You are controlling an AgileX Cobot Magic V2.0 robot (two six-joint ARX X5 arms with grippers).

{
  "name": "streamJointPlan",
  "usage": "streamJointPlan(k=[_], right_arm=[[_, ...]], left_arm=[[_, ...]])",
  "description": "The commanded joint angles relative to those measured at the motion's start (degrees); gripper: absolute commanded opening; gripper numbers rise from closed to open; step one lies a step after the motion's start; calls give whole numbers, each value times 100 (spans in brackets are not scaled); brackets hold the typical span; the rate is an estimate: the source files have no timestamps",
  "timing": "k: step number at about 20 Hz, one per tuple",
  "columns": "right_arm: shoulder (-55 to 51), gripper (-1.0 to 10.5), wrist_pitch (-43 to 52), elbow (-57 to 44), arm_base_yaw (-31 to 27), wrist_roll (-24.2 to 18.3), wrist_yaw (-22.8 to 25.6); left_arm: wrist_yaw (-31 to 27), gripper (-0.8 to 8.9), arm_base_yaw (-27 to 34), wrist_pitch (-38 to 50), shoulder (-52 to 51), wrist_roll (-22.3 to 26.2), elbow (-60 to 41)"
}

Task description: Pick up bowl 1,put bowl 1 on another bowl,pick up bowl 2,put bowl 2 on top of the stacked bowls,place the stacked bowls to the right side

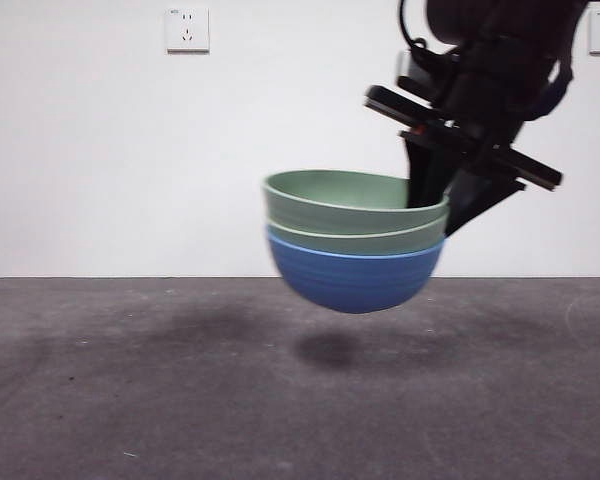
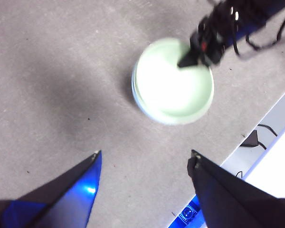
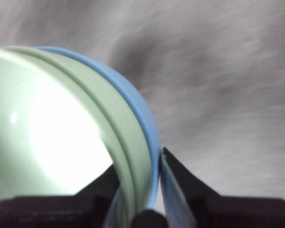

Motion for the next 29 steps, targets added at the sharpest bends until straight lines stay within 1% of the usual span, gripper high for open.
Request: streamJointPlan(k=[1,4,8,12,19,23,24,26,27,29], right_arm=[[35,-12,125,-31,-415,-2,-2],[35,-13,396,-31,-970,2,-4],[96,-13,525,-31,-1692,-2,-2],[289,-13,522,-33,-2157,-33,-13],[968,-12,490,-33,-2186,-109,-11],[1073,-11,459,-33,-2199,-188,-4],[1073,17,463,-33,-2199,-203,-2],[1073,171,459,-33,-2199,-203,-2],[1073,225,466,-33,-2199,-203,-2],[1073,225,463,-33,-2197,-205,-7]], left_arm=[[-2,312,-7,2,4,94,4],[-2,312,-7,-11,4,94,4],[2,312,-7,-9,4,92,4],[4,312,-7,-4,4,85,4],[4,312,-7,31,4,70,4],[2,312,-7,33,4,68,4],[2,312,-7,37,7,70,4],[2,312,-7,37,15,72,4],[2,312,-7,37,15,72,4],[4,312,-7,37,15,72,4]])
